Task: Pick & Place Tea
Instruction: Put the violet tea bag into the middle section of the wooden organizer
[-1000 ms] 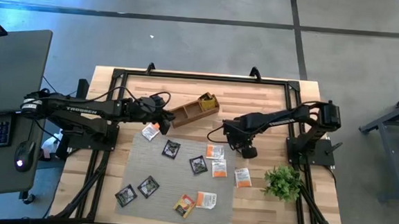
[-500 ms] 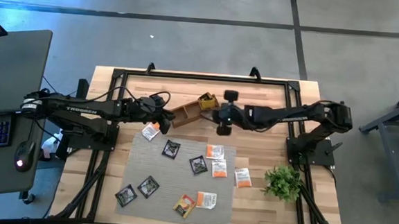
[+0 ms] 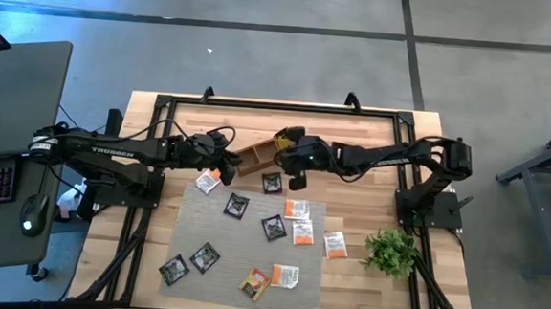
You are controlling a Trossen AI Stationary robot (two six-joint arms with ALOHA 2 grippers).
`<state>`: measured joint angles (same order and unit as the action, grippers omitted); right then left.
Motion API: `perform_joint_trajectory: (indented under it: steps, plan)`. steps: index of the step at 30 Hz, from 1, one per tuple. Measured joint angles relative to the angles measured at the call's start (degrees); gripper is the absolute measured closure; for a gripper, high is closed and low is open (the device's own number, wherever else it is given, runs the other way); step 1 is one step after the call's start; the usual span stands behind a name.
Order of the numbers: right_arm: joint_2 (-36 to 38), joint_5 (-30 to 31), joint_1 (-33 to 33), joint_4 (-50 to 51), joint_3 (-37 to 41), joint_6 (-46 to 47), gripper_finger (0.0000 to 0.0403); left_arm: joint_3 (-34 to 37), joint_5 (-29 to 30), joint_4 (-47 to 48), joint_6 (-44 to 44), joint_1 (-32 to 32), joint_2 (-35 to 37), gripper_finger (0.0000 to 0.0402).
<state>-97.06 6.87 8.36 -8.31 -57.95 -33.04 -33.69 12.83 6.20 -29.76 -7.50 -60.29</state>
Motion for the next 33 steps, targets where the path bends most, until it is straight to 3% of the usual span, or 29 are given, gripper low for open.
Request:
perform_joint_trajectory:
  steps: [3, 6, 14, 21, 33]
  plan:
    - [-0.46, -9.52, 0.26, 3.72, 0.03, 3.76, 0.0348, 0.0, 0.13, -0.01, 0.02, 0.01, 0.0, 0.0312]
    - [-1.5, -12.74, 0.24, 3.75, 0.04, 8.47, 0.0316, 0.0, 0.21, -0.03, 0.05, -0.01, 0.0, 0.0312]
    - [-9.86, -7.41, 0.39, 3.05, 0.0, 18.36, 0.0245, 0.0, 0.23, -0.04, 0.0, 0.01, 0.0, 0.0312]
    - [-13.72, -0.47, 0.51, 1.77, 0.0, 21.77, 0.0215, 0.0, -0.03, -0.04, -0.05, 0.01, 0.0, 0.0312]
    - [-13.86, -3.72, 3.36, 0.81, 0.0, 37.15, 0.0213, 0.0, -0.06, -0.04, -0.07, 0.01, 0.0, 0.0312]
